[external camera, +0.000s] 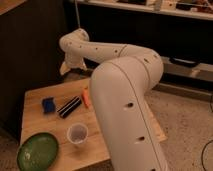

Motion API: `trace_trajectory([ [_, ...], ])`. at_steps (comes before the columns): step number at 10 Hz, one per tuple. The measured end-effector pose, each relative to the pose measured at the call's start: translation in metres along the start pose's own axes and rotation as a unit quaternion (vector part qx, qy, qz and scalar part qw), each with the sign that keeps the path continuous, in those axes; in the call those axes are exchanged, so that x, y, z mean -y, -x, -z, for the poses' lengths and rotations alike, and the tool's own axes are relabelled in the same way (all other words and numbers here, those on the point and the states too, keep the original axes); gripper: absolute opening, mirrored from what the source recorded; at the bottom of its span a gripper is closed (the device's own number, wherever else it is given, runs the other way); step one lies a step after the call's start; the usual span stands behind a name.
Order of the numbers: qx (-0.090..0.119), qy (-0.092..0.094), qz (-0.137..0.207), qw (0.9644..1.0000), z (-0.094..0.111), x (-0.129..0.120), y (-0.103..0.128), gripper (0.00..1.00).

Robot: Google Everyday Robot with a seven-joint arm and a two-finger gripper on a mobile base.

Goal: Place the pepper on the white sponge

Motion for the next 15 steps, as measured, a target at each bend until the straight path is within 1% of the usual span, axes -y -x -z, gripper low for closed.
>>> trace_trajectory([
  [1,-0.007,0.002,-0.008,0.9999,-0.007,0.009,-0.006,0.80],
  [2,-0.016,0.005,-0.017,0.9997,-0.010,0.018,-0.012,0.80],
  [3,-0.030,0.004,-0.027,0.9992,-0.007,0.034,-0.021,0.80],
  [4,-0.039,0.003,-0.034,0.9986,-0.005,0.046,-0.027,0.80],
  [5,-0.049,0.004,-0.039,0.9980,-0.010,0.052,-0.033,0.80],
  [6,-0.062,0.005,-0.045,0.9970,-0.019,0.056,-0.038,0.80],
  [8,-0.095,0.008,-0.060,0.9936,-0.056,0.058,-0.047,0.80],
  [10,-0.121,0.007,-0.065,0.9905,-0.080,0.053,-0.055,0.80],
  [12,-0.143,-0.001,-0.059,0.9879,-0.093,0.045,-0.061,0.80],
  [13,-0.158,-0.007,-0.050,0.9861,-0.102,0.034,-0.065,0.80],
  [15,-0.175,-0.010,-0.048,0.9833,-0.112,0.031,-0.072,0.80],
])
